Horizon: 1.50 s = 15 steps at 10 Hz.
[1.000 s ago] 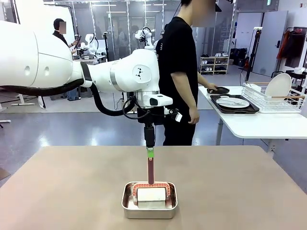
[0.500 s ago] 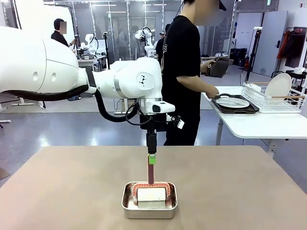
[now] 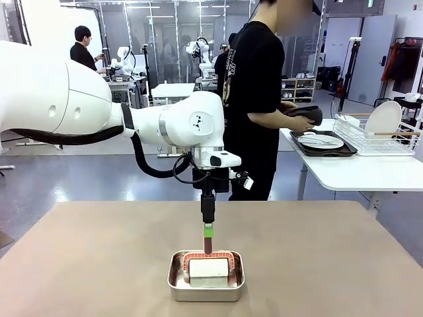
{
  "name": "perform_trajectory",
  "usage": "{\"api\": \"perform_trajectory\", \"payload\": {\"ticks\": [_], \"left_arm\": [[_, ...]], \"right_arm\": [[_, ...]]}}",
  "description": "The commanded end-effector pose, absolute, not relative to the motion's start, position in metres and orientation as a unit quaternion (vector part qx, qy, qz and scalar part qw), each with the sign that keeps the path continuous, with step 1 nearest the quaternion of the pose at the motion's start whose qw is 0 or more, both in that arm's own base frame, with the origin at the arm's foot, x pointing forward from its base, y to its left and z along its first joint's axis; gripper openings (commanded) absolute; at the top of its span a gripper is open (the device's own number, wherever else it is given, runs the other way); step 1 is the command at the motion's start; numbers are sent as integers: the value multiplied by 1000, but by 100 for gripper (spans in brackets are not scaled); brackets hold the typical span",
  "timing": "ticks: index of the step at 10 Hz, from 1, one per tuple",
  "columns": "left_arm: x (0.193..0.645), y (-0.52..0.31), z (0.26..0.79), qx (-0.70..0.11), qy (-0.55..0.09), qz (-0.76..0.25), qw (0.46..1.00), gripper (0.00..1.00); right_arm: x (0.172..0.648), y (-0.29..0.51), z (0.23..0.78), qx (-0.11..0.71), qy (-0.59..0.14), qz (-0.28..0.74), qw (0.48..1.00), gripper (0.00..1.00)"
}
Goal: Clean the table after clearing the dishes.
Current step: When the right (or left) Handle tray is removed, use the right hand (or left hand) to clean the right (or left) side of the table with the Lint Roller.
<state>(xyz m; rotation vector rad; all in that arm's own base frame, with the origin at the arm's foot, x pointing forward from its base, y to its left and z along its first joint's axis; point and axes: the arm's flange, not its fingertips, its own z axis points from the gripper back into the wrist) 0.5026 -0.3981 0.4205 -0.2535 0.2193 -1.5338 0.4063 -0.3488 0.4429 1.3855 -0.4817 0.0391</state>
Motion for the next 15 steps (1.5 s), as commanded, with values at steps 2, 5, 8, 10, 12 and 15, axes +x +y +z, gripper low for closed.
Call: {"api": "perform_trajectory", "payload": {"ticks": [2,5,8,10,12,15], "left_arm": [[493,-394,404,-112,83,-697,703,100],[491,-394,401,-107,85,-698,703,98],[491,-396,401,-102,85,-701,701,70],[492,-396,402,-101,81,-701,701,50],[493,-394,405,-101,79,-700,703,31],[493,-394,408,-101,79,-699,703,1]], "right_arm": [[402,-345,444,628,-223,21,745,100],[402,-345,444,628,-223,21,745,100],[402,-345,444,628,-223,21,745,100],[402,-345,444,628,-223,21,745,100],[402,-345,444,628,-223,21,745,100],[402,-345,444,628,-223,21,745,100]]}}
